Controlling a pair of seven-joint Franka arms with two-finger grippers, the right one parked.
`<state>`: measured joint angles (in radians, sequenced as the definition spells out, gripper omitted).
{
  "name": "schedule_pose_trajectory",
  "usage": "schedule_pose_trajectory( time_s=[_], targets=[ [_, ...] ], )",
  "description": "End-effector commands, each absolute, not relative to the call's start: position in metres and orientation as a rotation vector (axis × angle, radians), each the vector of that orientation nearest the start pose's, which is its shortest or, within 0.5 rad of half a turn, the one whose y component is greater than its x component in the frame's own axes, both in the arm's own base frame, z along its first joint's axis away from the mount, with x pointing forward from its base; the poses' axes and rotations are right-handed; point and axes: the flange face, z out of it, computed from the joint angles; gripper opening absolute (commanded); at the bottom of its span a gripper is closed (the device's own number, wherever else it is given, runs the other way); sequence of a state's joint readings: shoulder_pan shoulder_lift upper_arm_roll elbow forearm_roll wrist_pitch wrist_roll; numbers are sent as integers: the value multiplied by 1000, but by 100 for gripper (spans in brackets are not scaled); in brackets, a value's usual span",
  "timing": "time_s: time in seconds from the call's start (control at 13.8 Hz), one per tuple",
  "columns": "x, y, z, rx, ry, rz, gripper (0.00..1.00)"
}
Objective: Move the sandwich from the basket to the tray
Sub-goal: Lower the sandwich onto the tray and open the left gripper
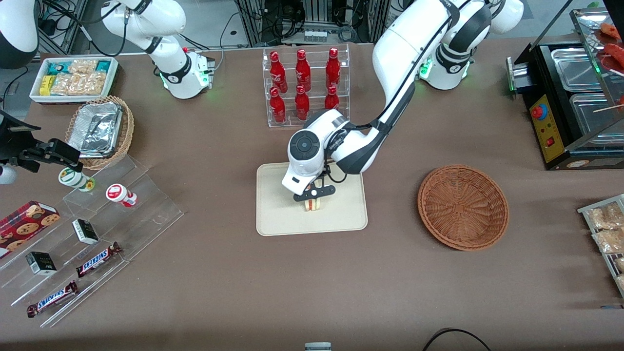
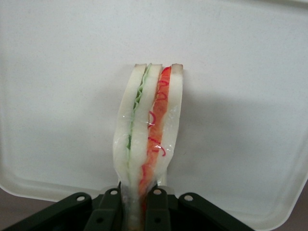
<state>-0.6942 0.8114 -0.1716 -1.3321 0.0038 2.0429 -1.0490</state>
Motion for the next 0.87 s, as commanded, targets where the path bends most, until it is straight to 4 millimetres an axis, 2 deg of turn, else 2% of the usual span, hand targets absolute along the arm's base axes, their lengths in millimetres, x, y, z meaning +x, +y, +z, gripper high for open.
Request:
schedule_pose_trajectory(
  time_s=[0.0, 0.07, 0.14, 0.36, 0.43, 0.8],
  targets=[
    [497, -545, 237, -3094, -407, 218, 0],
    [497, -546, 237, -3094, -405, 218, 40],
    [497, -546, 238, -3095, -405, 217, 99],
    [497, -546, 246, -3101, -400, 206, 100],
    [499, -546, 259, -3108, -403, 197, 100],
    [499, -536, 345, -3105, -381, 185, 100]
  ],
)
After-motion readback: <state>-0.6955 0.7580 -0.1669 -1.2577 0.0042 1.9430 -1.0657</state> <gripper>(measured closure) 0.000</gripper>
